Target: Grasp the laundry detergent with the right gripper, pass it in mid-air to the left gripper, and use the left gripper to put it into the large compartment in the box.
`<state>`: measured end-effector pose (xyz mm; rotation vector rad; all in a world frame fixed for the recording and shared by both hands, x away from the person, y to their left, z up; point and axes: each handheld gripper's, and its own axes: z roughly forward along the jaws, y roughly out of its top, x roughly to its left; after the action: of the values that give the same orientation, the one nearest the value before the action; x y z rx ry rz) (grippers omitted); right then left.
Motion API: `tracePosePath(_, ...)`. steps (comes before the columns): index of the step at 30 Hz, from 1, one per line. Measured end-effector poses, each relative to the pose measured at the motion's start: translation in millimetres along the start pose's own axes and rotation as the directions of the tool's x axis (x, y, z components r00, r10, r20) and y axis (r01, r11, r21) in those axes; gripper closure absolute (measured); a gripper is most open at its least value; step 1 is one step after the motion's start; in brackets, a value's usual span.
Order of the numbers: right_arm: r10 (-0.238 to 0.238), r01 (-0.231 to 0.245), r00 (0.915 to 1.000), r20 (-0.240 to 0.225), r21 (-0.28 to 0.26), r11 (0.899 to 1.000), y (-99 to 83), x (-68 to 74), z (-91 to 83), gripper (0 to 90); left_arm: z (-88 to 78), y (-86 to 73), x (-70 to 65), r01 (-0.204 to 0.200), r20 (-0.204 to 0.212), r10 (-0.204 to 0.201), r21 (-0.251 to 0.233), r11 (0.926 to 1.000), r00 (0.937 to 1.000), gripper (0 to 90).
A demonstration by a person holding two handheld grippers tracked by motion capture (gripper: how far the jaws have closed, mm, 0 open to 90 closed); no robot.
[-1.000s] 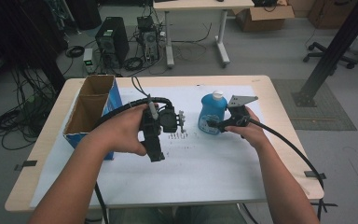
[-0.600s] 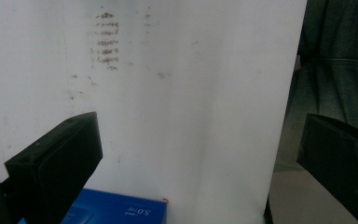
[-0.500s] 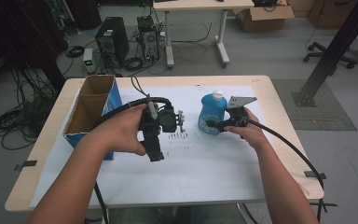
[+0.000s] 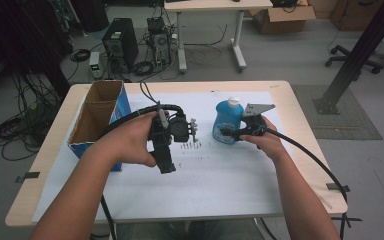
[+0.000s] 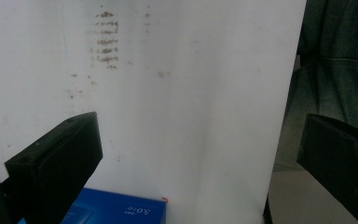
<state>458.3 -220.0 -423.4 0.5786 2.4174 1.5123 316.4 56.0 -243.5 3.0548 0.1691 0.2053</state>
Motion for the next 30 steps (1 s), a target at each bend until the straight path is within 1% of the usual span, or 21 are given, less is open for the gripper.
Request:
tracePosePath(4, -0.008, 0.008, 1.0000, 0.002, 0.001, 1.000, 0.2, 0.5, 0.0, 33.0, 0.6, 0.0, 0.5, 0.001, 0.001, -0.001, 0.000, 1.0000, 1.0000, 0.2)
tracePosePath(6, -0.014, 0.014, 0.9999, 0.000, 0.000, 1.000, 0.3, 0.5, -0.2, 37.7, 0.9, 0.3, 0.8, 0.001, 0.002, -0.001, -0.001, 1.0000, 1.0000, 0.2)
tracePosePath(7, -0.015, 0.015, 0.9999, 0.001, 0.000, 1.000, 0.5, 0.7, -0.1, 38.0, 1.1, 0.3, 0.8, 0.001, 0.001, -0.001, -0.002, 1.0000, 1.0000, 0.2)
tracePosePath(9, -0.018, 0.018, 0.9998, 0.001, -0.003, 1.000, 0.4, 0.8, 0.1, 41.3, 1.1, 0.8, 0.8, 0.000, 0.002, 0.000, -0.001, 1.0000, 1.0000, 0.2)
tracePosePath(13, -0.026, 0.026, 0.9997, 0.004, -0.003, 1.000, 0.5, 1.0, -0.1, 42.5, 1.4, 1.2, 1.2, 0.001, 0.001, -0.001, -0.002, 1.0000, 1.0000, 0.2)
tracePosePath(19, -0.029, 0.029, 0.9995, -0.009, 0.005, 1.000, 2.4, 0.6, -1.5, 44.1, 0.7, 0.6, 3.5, 0.005, -0.001, -0.005, -0.002, 1.0000, 1.0000, 0.2)
tracePosePath(21, -0.031, 0.031, 0.9992, -0.026, 0.006, 1.000, 4.1, 1.7, -3.5, 44.2, 0.2, 0.2, 4.4, 0.005, 0.002, -0.005, -0.005, 1.0000, 1.0000, 0.2)
tracePosePath(23, -0.017, 0.016, 0.9986, -0.051, -0.008, 1.000, 7.7, 2.5, -7.8, 44.2, -0.4, 0.0, 5.3, 0.008, 0.003, -0.008, -0.008, 0.9999, 1.0000, 0.2)
tracePosePath(25, -0.028, 0.026, 0.9973, -0.068, -0.028, 0.999, 13.4, 4.5, -13.3, 44.2, -1.6, 0.2, 6.9, 0.008, -0.002, -0.008, -0.003, 1.0000, 1.0000, 0.2)
tracePosePath(27, -0.045, 0.042, 0.9958, -0.080, -0.036, 0.998, 20.6, 7.1, -19.5, 44.2, -4.2, 0.3, 8.6, 0.014, -0.006, -0.014, -0.006, 0.9999, 0.9999, 0.2)
tracePosePath(30, -0.075, 0.070, 0.9911, -0.110, -0.047, 0.996, 31.9, 12.2, -28.4, 44.2, -9.3, 0.8, 11.2, 0.017, -0.016, -0.017, -0.011, 0.9998, 0.9997, 0.2)
